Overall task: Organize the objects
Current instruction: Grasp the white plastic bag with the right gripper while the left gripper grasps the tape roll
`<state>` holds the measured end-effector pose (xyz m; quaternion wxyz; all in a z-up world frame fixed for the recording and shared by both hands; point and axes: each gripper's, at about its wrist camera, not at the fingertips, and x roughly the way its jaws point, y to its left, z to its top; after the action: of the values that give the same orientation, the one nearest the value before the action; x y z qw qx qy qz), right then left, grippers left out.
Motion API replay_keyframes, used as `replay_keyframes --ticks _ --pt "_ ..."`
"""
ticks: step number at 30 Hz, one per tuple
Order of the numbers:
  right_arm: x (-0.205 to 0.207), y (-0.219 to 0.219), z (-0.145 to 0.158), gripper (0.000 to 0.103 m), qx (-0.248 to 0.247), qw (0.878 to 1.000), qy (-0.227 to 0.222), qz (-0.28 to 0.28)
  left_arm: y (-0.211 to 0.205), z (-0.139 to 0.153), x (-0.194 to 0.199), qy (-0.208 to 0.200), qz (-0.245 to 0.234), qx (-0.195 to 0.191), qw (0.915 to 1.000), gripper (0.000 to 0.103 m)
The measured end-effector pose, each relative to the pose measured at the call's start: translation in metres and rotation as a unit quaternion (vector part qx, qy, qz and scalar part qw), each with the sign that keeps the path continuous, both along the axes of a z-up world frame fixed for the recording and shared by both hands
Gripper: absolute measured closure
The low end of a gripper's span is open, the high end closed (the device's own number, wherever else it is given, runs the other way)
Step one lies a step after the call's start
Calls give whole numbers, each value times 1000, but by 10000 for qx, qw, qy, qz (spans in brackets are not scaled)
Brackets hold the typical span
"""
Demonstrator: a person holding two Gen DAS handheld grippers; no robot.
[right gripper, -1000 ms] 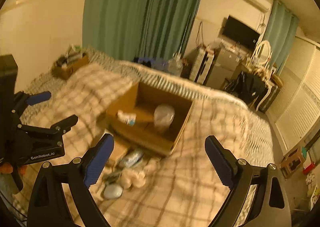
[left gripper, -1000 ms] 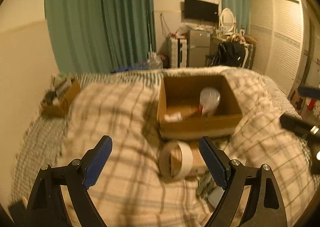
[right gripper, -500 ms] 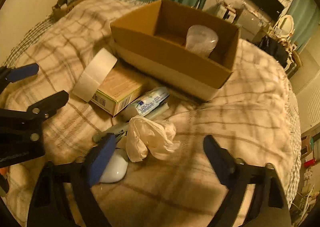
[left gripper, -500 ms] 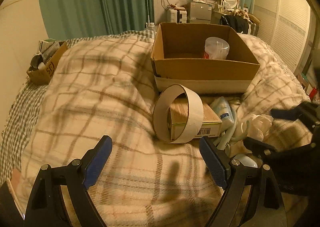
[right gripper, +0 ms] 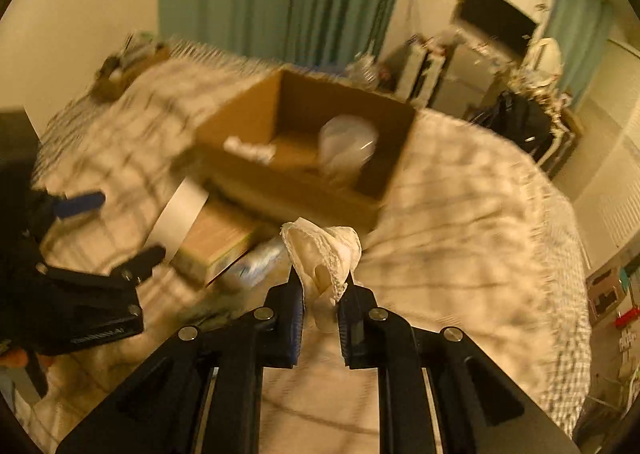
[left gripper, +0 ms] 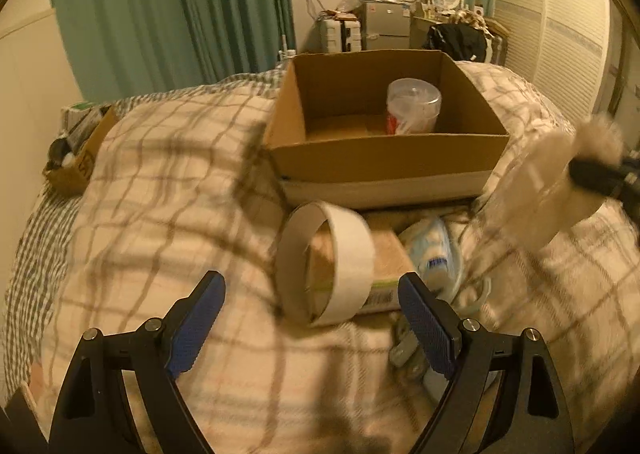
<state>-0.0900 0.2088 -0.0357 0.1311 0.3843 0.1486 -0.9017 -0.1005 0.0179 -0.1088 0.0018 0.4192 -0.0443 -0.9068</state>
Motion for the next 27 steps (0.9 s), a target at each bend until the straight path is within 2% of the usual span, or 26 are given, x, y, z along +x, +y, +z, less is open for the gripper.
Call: replay_keyframes --ticks 2,4,5,7,8,9,12,17,21,27 --pt "-2 7 6 90 -29 9999 76 -69 5 -4 -9 -59 -18 -36 10000 12" --pt "-3 6 6 90 -52 9999 64 -66 9 -11 -19 -170 -30 -126 9998 17" --pt "-3 6 4 90 -76 10000 31 -43 10 -15 -23 -240 -36 -151 9996 23" --pt "-5 5 -1 90 -98 9999 -48 5 11 -22 -30 -390 -44 -139 9991 45" --pt "-6 5 -4 90 -93 9999 -82 21 10 -24 -32 -441 -84 -62 9990 72" --pt "-7 4 -8 90 -75 9999 -125 37 10 -26 -33 -527 -171 55 9984 77" --pt "-7 2 -16 90 -49 9998 -202 61 11 -24 -29 -496 -339 -29 9982 78" --pt "-1 1 -15 90 -28 9998 -159 96 5 -4 -14 -386 -403 177 9983 78" --pt "12 -1 0 90 -36 9999 -21 107 0 20 -4 -237 -451 430 9978 78" --pt "32 -3 26 90 -39 9997 215 131 4 59 17 196 -593 423 9972 78"
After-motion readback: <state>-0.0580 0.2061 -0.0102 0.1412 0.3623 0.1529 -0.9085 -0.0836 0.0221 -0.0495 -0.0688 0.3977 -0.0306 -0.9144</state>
